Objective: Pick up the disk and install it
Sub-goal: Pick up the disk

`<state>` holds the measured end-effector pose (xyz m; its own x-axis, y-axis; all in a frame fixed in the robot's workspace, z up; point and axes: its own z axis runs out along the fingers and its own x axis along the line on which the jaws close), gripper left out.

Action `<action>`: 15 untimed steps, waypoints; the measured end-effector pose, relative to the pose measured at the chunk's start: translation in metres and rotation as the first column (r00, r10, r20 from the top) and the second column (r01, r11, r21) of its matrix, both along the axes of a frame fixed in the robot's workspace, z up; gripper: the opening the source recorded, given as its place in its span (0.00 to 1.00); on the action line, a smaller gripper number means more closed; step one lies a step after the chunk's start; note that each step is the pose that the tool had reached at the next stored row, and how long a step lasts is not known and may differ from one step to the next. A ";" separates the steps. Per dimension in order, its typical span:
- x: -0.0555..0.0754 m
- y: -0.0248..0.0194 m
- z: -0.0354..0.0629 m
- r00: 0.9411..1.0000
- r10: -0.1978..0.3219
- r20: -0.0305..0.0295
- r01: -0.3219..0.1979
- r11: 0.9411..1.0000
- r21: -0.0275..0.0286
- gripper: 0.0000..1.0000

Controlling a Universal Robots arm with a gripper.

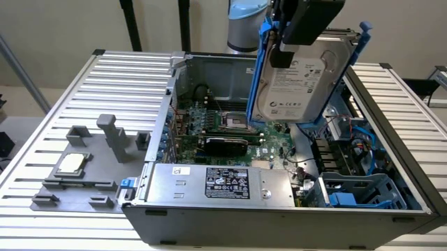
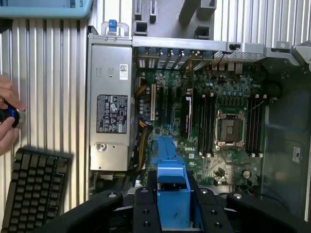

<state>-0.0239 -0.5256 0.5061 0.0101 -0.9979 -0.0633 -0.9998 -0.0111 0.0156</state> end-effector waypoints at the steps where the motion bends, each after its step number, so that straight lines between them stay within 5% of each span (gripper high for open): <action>1: 0.003 -0.0026 -0.0008 1.000 0.000 0.000 0.000 1.000 0.000 0.33; 15: 0.056 -0.0334 -0.0138 1.000 0.000 0.000 0.000 1.000 0.000 0.33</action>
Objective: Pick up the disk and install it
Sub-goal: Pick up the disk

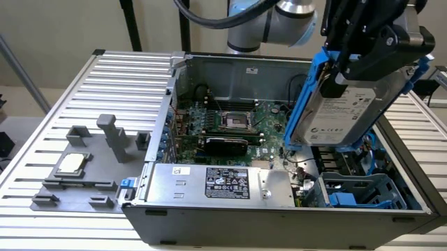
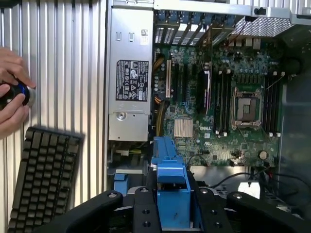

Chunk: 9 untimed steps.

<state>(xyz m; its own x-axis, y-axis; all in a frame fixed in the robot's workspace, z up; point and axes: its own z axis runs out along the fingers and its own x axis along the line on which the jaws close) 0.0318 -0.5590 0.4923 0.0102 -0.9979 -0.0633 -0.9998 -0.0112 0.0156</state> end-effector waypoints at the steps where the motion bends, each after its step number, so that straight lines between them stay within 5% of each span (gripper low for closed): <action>1: 0.004 -0.0020 -0.0007 1.000 0.000 0.000 0.000 1.000 0.000 0.33; 9: 0.037 -0.0175 -0.0048 1.000 0.000 0.000 0.000 1.000 0.000 0.33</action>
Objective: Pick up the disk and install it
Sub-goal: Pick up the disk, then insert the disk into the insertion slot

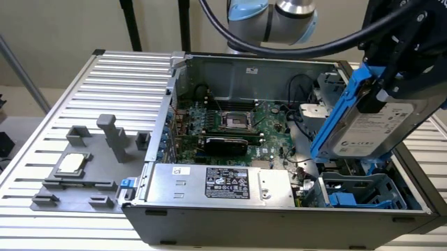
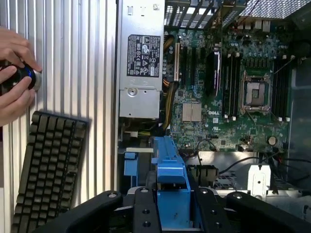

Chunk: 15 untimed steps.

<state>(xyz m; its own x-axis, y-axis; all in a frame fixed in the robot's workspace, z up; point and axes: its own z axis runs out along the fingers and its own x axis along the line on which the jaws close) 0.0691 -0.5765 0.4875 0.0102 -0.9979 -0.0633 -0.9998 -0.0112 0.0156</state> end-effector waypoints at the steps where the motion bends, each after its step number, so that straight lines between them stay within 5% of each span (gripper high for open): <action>1: 0.004 -0.0019 -0.0004 1.000 0.000 0.000 0.000 1.000 0.000 0.33; 9: 0.031 -0.0082 -0.0039 1.000 -0.003 0.000 0.003 1.000 0.000 0.33; 10: 0.032 -0.0117 -0.0048 1.000 -0.011 0.000 0.011 1.000 0.000 0.33; 15: 0.033 -0.0123 -0.0049 1.000 -0.012 -0.001 0.012 1.000 0.000 0.33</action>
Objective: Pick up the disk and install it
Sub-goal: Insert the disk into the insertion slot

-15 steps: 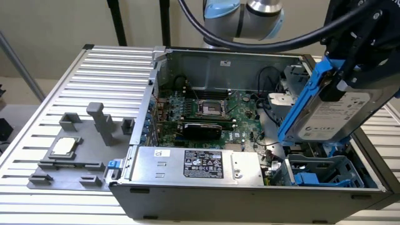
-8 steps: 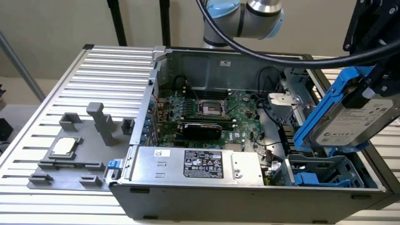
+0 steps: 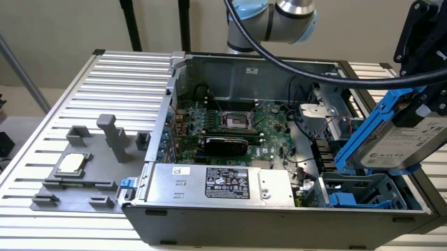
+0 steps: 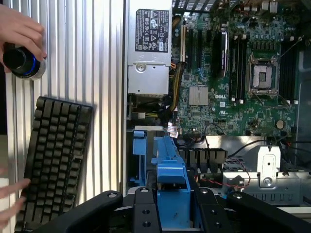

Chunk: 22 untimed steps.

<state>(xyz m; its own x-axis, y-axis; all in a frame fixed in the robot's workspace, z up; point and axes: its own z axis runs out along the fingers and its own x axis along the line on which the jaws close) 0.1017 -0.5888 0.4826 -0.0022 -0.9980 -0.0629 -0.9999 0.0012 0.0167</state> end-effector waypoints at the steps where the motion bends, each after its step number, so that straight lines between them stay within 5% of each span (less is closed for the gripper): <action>1: 0.000 0.0000 0.0000 1.000 0.000 0.000 0.000 1.000 0.000 0.33; 10: 0.000 -0.0004 0.0000 1.000 0.000 0.000 0.000 1.000 0.000 0.33; 15: 0.002 -0.0118 -0.0002 1.000 0.000 -0.005 0.000 1.000 0.001 0.33; 22: 0.002 -0.0099 -0.0105 1.000 0.000 -0.005 0.000 1.000 0.001 0.33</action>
